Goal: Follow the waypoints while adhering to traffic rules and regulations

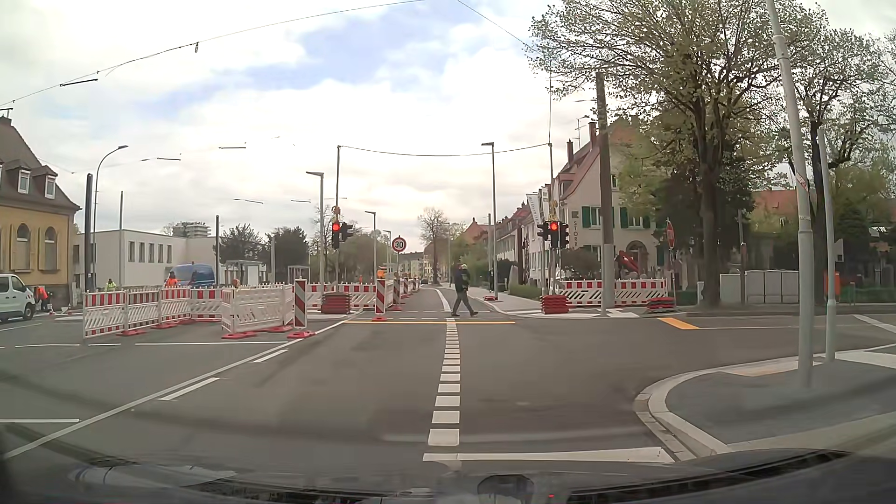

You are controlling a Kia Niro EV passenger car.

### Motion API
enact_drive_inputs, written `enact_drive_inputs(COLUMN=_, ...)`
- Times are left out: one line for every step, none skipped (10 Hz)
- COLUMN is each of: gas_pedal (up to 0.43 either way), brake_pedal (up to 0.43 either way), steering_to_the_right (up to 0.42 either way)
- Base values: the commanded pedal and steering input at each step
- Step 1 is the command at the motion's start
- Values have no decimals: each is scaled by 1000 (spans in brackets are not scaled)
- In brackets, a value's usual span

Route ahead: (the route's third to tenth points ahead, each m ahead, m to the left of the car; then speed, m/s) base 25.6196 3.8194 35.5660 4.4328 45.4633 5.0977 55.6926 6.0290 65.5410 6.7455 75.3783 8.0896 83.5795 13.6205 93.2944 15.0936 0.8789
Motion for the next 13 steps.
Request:
enact_drive_inputs(gas_pedal=0, brake_pedal=146, steering_to_the_right=-9)
enact_drive_inputs(gas_pedal=0, brake_pedal=146, steering_to_the_right=-10)
enact_drive_inputs(gas_pedal=0, brake_pedal=152, steering_to_the_right=-10)
enact_drive_inputs(gas_pedal=0, brake_pedal=165, steering_to_the_right=-10)
enact_drive_inputs(gas_pedal=0, brake_pedal=171, steering_to_the_right=-10)
enact_drive_inputs(gas_pedal=0, brake_pedal=171, steering_to_the_right=-11)
enact_drive_inputs(gas_pedal=0, brake_pedal=165, steering_to_the_right=-13)
enact_drive_inputs(gas_pedal=0, brake_pedal=152, steering_to_the_right=-15)
enact_drive_inputs(gas_pedal=0, brake_pedal=146, steering_to_the_right=-16)
enact_drive_inputs(gas_pedal=0, brake_pedal=134, steering_to_the_right=-16)
enact_drive_inputs(gas_pedal=0, brake_pedal=128, steering_to_the_right=-18)
enact_drive_inputs(gas_pedal=0, brake_pedal=128, steering_to_the_right=-21)
enact_drive_inputs(gas_pedal=0, brake_pedal=128, steering_to_the_right=-24)
